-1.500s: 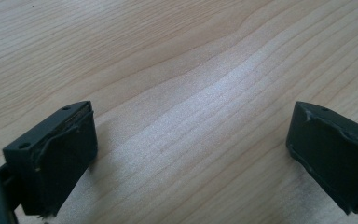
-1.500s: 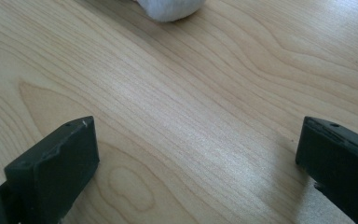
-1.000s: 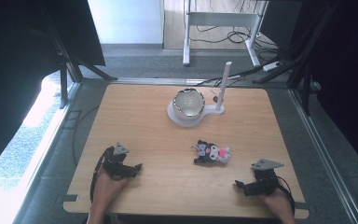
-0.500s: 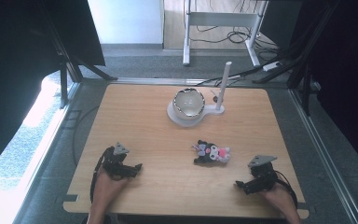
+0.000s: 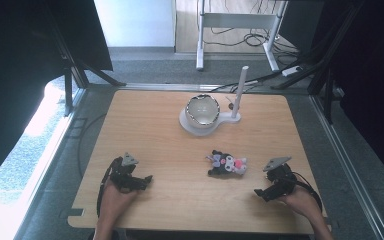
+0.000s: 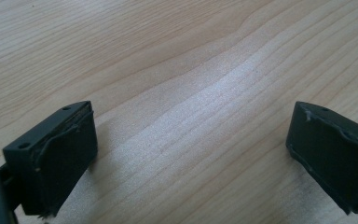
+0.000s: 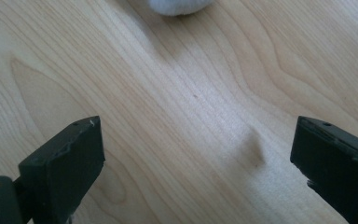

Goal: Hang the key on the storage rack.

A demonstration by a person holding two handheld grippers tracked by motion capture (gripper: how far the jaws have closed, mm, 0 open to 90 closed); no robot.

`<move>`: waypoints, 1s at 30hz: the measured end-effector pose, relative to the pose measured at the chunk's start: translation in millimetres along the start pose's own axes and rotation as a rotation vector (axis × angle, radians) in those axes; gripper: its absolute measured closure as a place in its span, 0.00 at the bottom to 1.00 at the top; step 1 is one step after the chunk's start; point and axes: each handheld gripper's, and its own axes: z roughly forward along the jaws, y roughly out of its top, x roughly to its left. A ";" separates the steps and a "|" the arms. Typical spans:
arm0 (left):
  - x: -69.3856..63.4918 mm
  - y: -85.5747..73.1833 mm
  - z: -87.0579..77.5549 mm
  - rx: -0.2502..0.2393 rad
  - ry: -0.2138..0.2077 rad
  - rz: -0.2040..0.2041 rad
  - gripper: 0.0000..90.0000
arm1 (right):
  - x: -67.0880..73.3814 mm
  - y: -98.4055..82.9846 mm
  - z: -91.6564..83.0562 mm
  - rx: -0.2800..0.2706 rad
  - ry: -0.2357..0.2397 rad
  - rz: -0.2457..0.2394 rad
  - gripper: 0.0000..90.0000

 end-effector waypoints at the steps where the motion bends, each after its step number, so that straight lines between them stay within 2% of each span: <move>1: 0.0 0.0 0.0 0.000 0.000 0.000 0.02 | -0.4 2.0 -0.1 0.006 -0.002 -0.005 0.03; 14: 0.1 0.0 -0.1 0.001 0.000 0.001 0.02 | -6.4 28.8 0.5 0.089 0.009 -0.087 0.07; 16: 0.1 0.0 -0.1 0.001 0.000 0.001 0.02 | -6.9 36.1 1.4 0.116 0.009 -0.116 0.07; 30: 0.1 0.0 -0.1 0.001 -0.001 0.000 0.02 | -11.0 69.0 10.6 0.212 0.029 -0.234 0.07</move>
